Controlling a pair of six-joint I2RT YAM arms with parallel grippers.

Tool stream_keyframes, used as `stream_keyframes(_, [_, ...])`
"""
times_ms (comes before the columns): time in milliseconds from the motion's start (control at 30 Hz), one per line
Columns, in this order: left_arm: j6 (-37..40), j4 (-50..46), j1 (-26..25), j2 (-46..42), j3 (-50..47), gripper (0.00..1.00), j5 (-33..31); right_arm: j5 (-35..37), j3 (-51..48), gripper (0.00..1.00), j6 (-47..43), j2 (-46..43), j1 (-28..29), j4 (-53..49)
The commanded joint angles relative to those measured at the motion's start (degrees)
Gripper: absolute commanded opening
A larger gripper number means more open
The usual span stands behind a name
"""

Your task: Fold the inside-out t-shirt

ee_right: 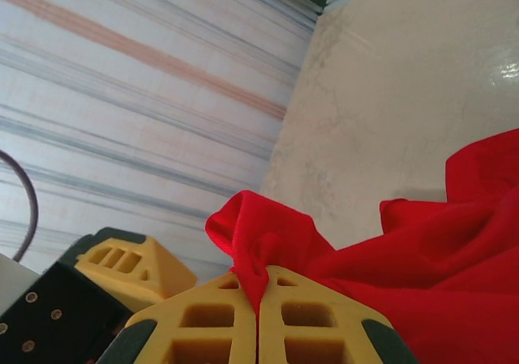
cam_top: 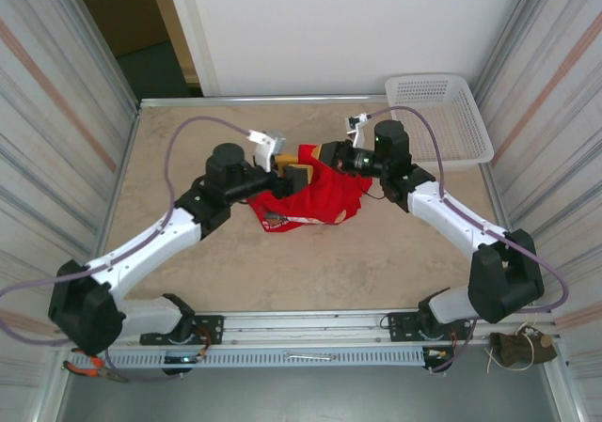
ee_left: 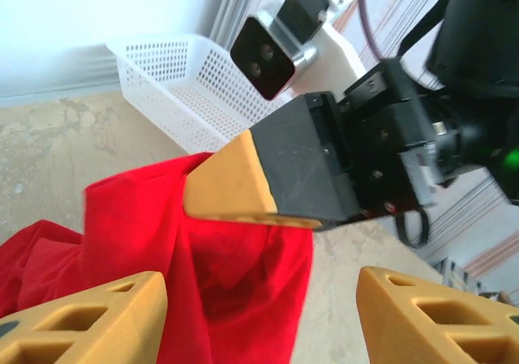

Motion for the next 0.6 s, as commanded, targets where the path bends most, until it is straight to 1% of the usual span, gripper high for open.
stream_keyframes(0, [4.52,-2.79,-0.92,3.75,1.85,0.64,-3.91,1.56,1.74,0.0,-2.12,-0.56,0.41,-1.41])
stream_keyframes(233, [4.31,-0.74,-1.81,5.12,-1.03,0.64,-10.9,1.66,2.21,0.0,-2.13,-0.85,0.53,-1.87])
stream_keyframes(300, [3.83,-0.24,-1.77,5.78,-1.28,0.64,-11.91,1.44,2.45,0.0,-2.13,-0.83,0.67,-1.95])
stream_keyframes(367, [3.52,0.3,-1.77,7.01,-0.89,0.64,-12.3,1.46,2.77,0.0,-1.97,-0.84,0.9,-1.96])
stream_keyframes(567, [3.08,1.7,-1.83,13.03,2.2,0.66,-10.54,1.21,3.5,0.0,-0.86,-0.67,1.25,-1.03])
